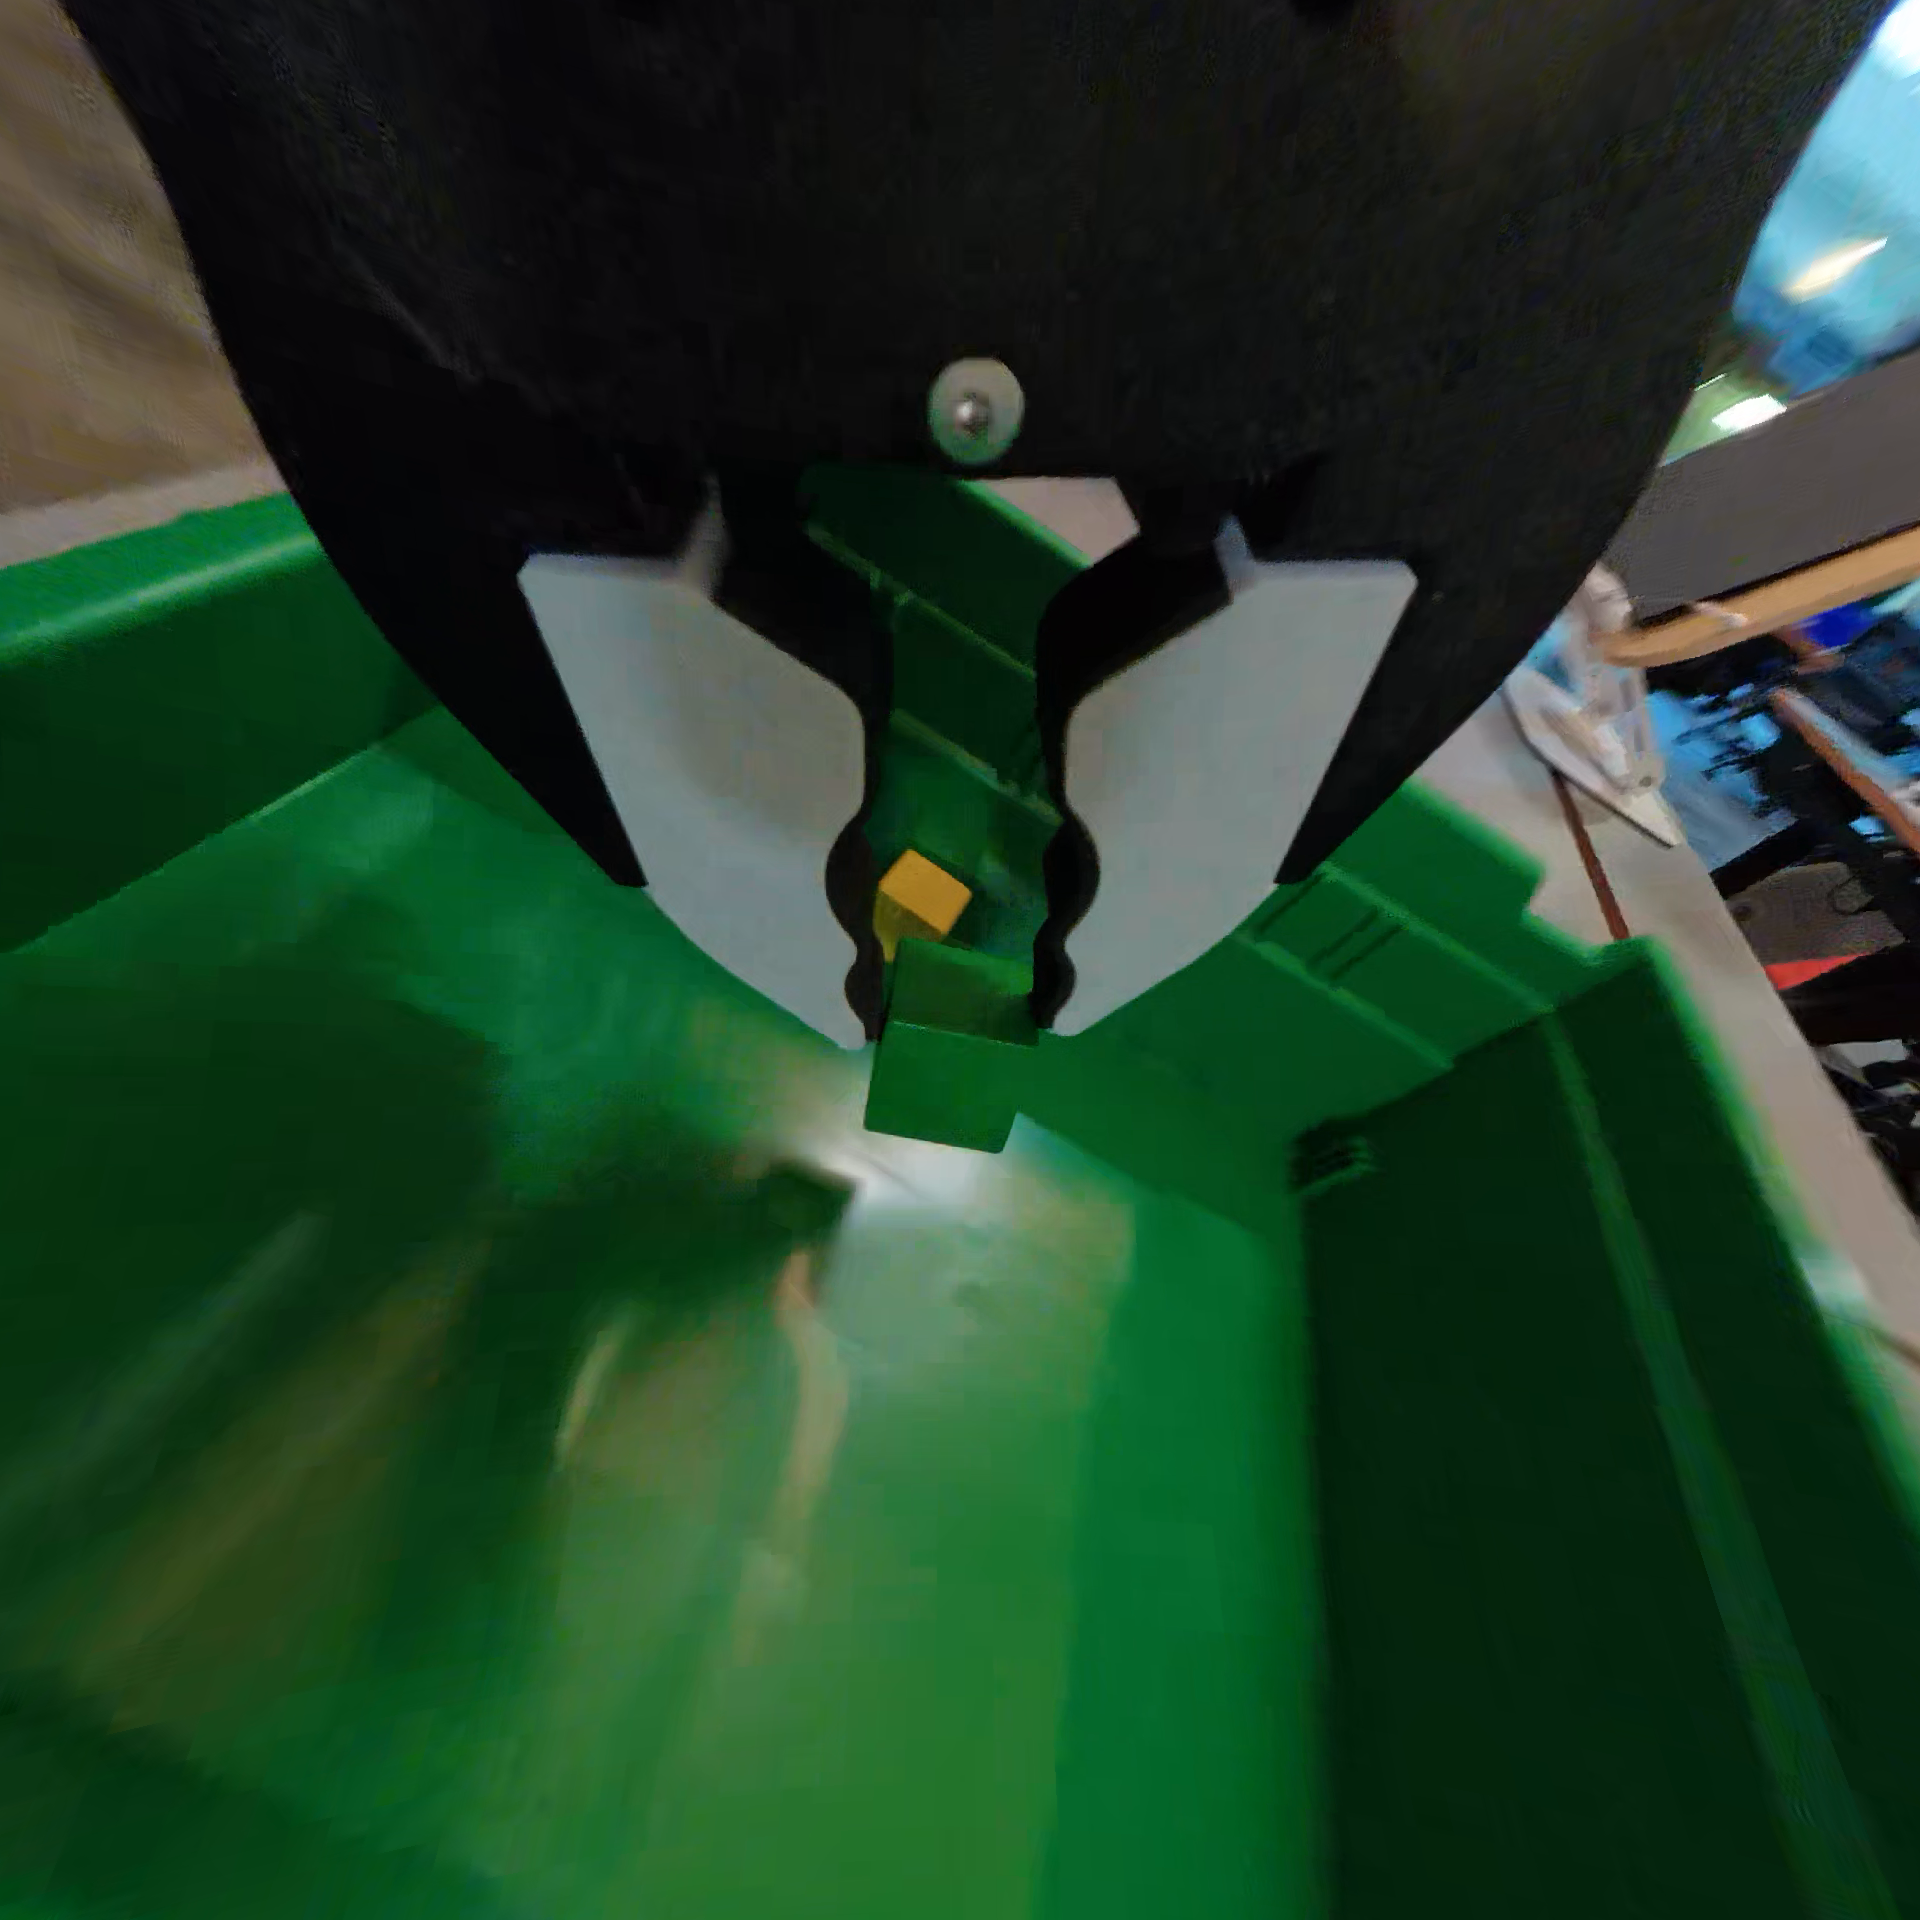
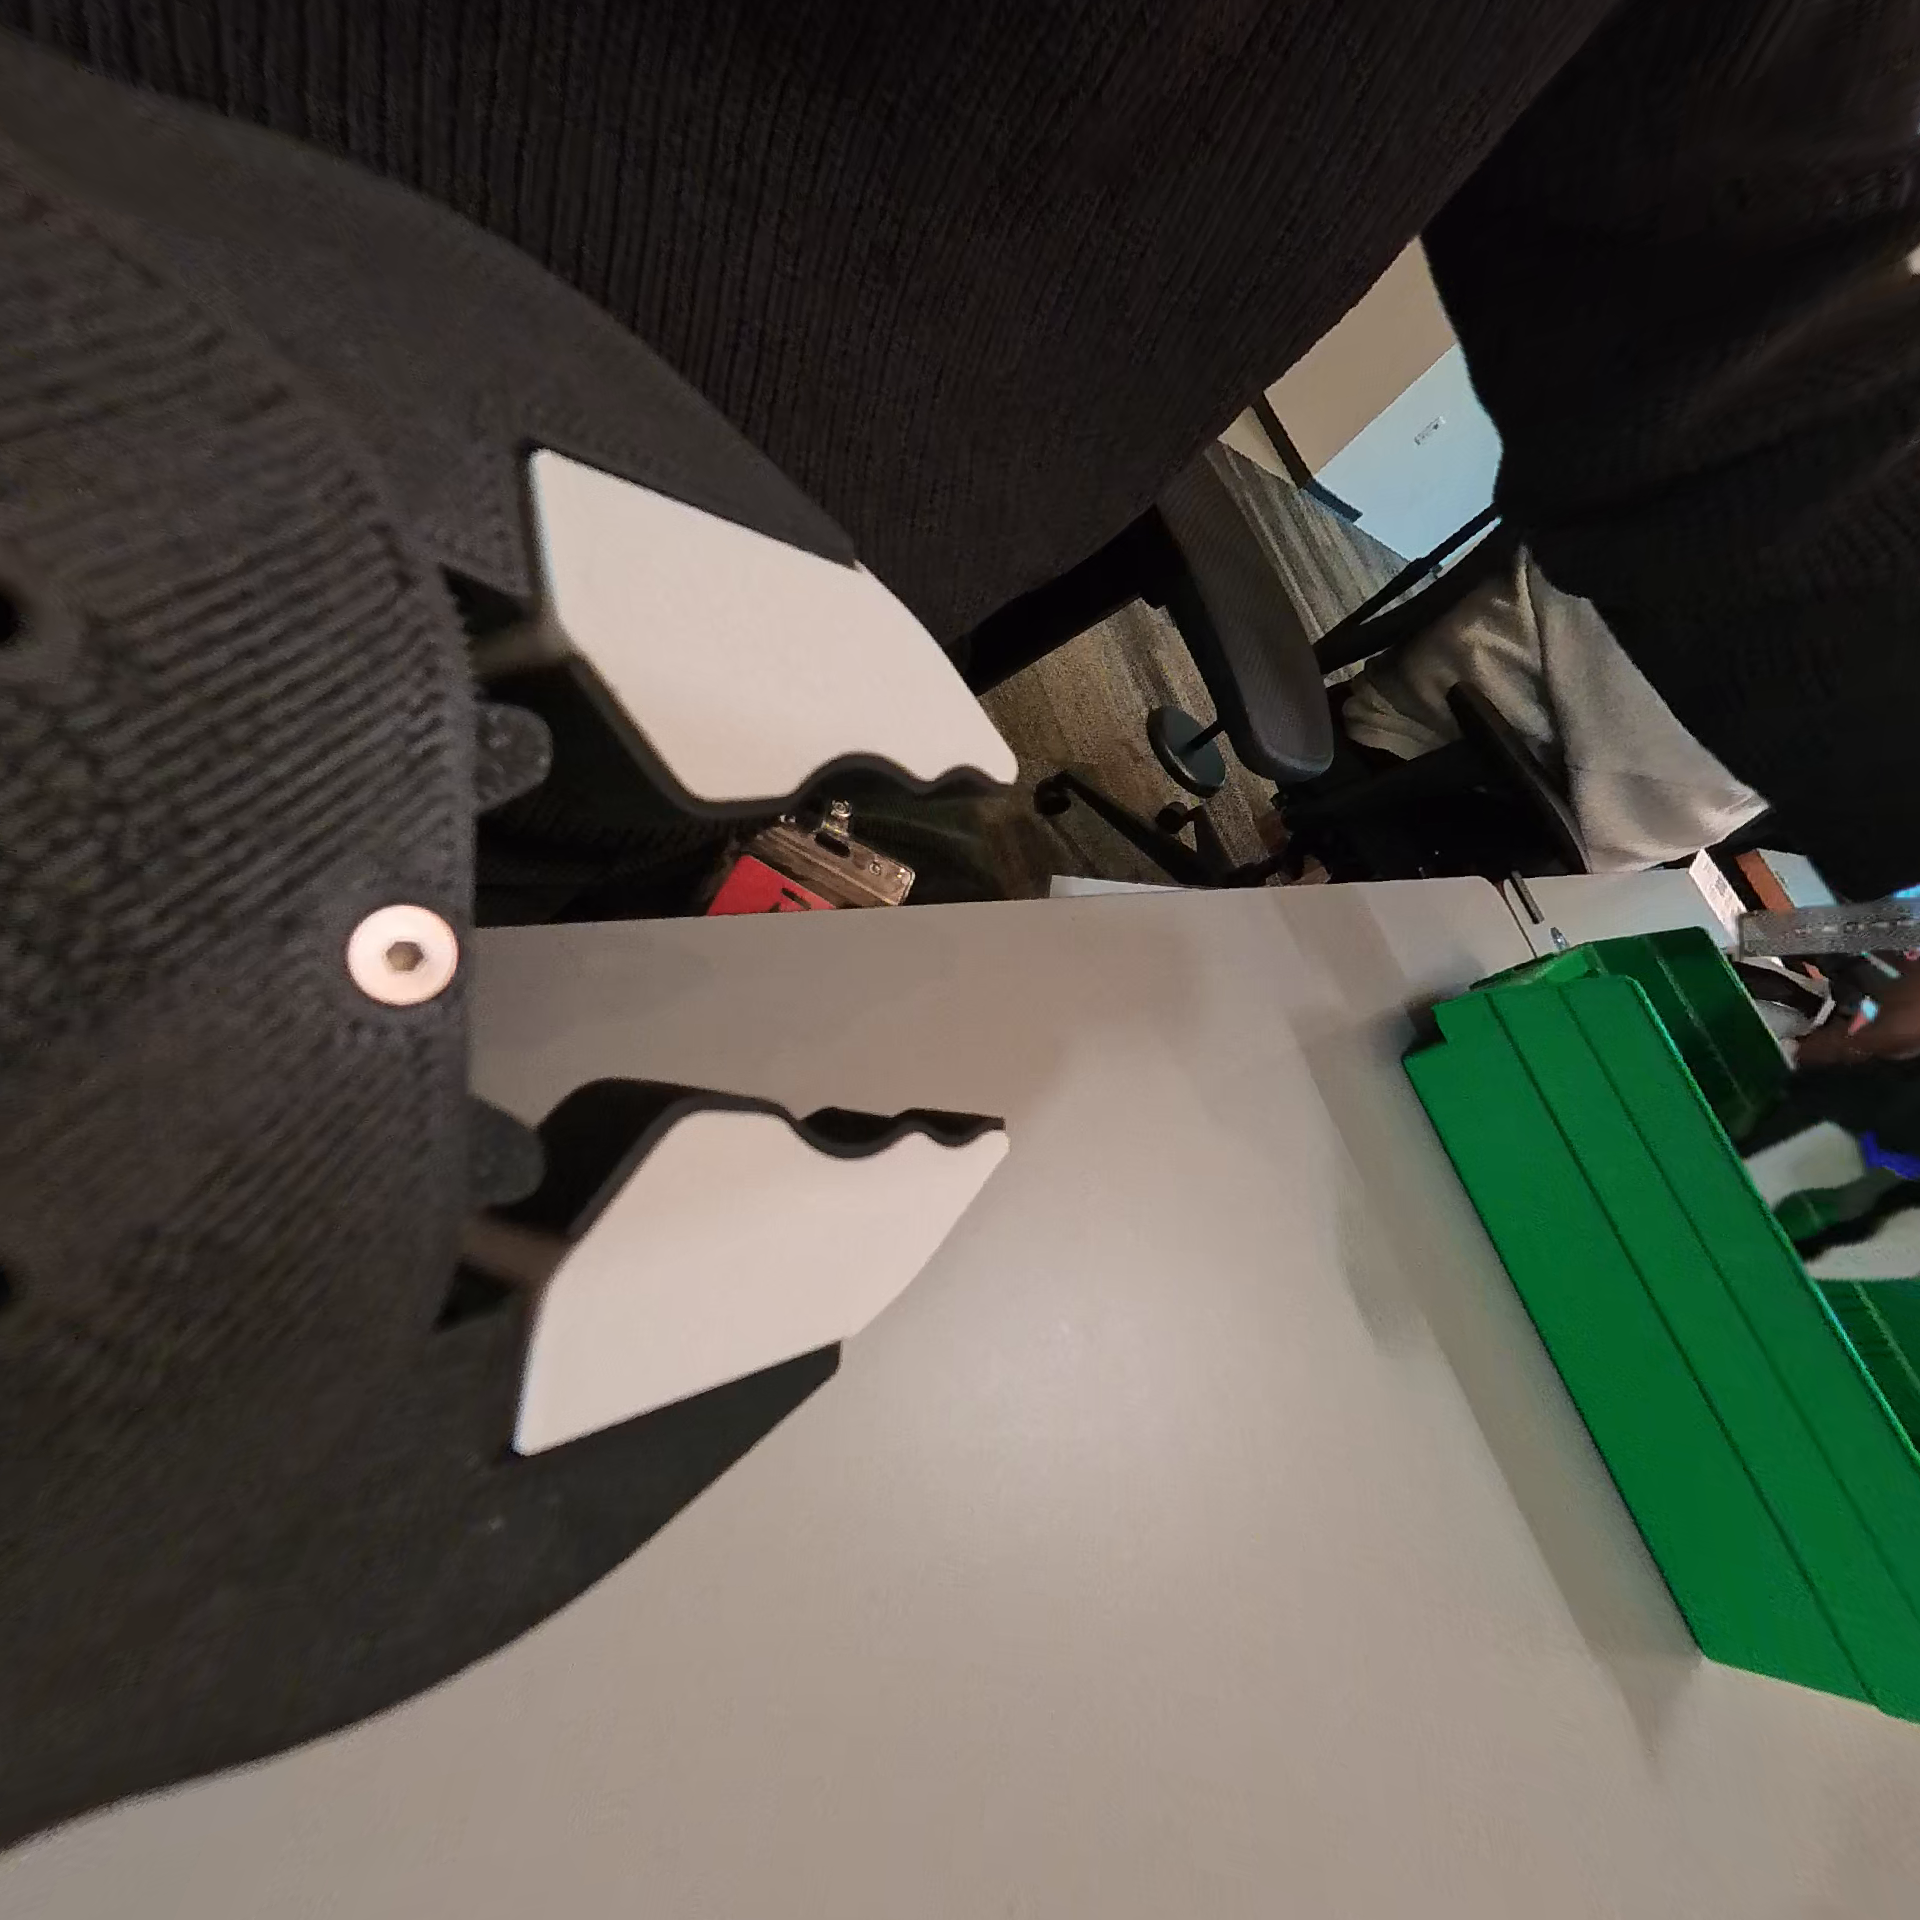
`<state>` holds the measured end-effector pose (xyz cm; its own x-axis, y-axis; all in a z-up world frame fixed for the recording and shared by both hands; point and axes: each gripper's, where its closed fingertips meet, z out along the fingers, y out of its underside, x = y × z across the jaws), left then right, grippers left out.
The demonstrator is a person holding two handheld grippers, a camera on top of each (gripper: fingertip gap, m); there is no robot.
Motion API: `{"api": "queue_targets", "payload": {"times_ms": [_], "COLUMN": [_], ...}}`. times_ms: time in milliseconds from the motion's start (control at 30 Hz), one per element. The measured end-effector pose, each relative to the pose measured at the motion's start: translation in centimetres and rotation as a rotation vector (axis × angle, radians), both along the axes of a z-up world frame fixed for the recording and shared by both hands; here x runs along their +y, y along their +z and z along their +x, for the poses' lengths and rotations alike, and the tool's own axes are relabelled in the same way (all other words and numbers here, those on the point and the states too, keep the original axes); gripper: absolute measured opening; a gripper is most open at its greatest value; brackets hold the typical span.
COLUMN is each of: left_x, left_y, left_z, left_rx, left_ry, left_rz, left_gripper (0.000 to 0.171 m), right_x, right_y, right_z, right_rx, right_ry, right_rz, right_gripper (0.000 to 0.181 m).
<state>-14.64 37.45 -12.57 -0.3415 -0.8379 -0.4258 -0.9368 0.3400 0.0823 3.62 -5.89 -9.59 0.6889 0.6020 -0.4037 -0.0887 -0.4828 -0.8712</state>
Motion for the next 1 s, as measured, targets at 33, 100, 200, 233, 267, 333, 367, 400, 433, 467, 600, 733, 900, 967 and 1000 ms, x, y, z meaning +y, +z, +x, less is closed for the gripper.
{"api": "queue_targets", "payload": {"times_ms": [33, 100, 200, 233, 267, 333, 367, 400, 433, 467, 600, 733, 900, 967, 1000], "left_x": [-0.3, -1.9, -6.8, -9.0, -11.5, -16.5, -19.2, -21.8, -24.5, -27.1, -35.4, -39.8, -42.5, -42.7, -42.8], "left_y": [1.4, 4.9, 10.9, 12.6, 14.0, 16.1, 16.8, 17.0, 16.9, 16.5, 12.9, 8.4, 3.3, 2.6, 2.6], "left_z": [1.1, 3.9, 8.5, 9.8, 10.9, 12.9, 13.9, 14.8, 15.7, 16.5, 19.4, 21.6, 21.7, 21.7, 21.7], "left_rx": [-0.111, -0.369, -0.749, -0.843, -0.913, -1.023, -1.063, -1.091, -1.097, -1.086, -1.012, -0.952, -0.816, -0.796, -0.789], "left_ry": [0.027, 0.065, 0.084, 0.074, 0.057, 0.043, 0.034, 0.046, 0.049, 0.053, 0.074, 0.103, 0.205, 0.212, 0.202], "left_rz": [-0.022, -0.104, -0.297, -0.368, -0.443, -0.584, -0.668, -0.752, -0.849, -0.945, -1.231, -1.419, -1.562, -1.568, -1.577], "left_gripper": [0.030, 0.030, 0.030, 0.029, 0.029, 0.029, 0.029, 0.029, 0.029, 0.029, 0.029, 0.029, 0.029, 0.029, 0.029], "right_x": [0.0, 0.0, 0.2, 0.3, 0.4, 0.8, 1.0, 1.1, 1.2, 1.2, 0.6, -0.8, -1.8, -1.4, -1.2], "right_y": [0.1, 0.2, 0.5, 0.7, 1.0, 1.7, 2.4, 3.2, 4.0, 4.8, 7.1, 7.8, 5.9, 4.5, 3.8], "right_z": [0.0, 0.1, 0.2, 0.3, 0.5, 1.3, 1.7, 2.1, 2.5, 2.8, 3.6, 4.5, 5.7, 5.6, 5.5], "right_rx": [-0.001, -0.002, -0.002, -0.005, -0.010, -0.033, -0.041, -0.042, -0.035, -0.019, 0.098, 0.279, 0.462, 0.429, 0.399], "right_ry": [-0.001, -0.004, -0.012, -0.020, -0.032, -0.078, -0.104, -0.130, -0.156, -0.181, -0.244, -0.288, -0.302, -0.284, -0.281], "right_rz": [0.003, 0.009, 0.024, 0.033, 0.046, 0.076, 0.099, 0.126, 0.153, 0.177, 0.226, 0.202, 0.123, 0.067, 0.044], "right_gripper": [0.058, 0.058, 0.056, 0.056, 0.057, 0.057, 0.058, 0.057, 0.057, 0.057, 0.058, 0.064, 0.044, 0.044, 0.045]}}
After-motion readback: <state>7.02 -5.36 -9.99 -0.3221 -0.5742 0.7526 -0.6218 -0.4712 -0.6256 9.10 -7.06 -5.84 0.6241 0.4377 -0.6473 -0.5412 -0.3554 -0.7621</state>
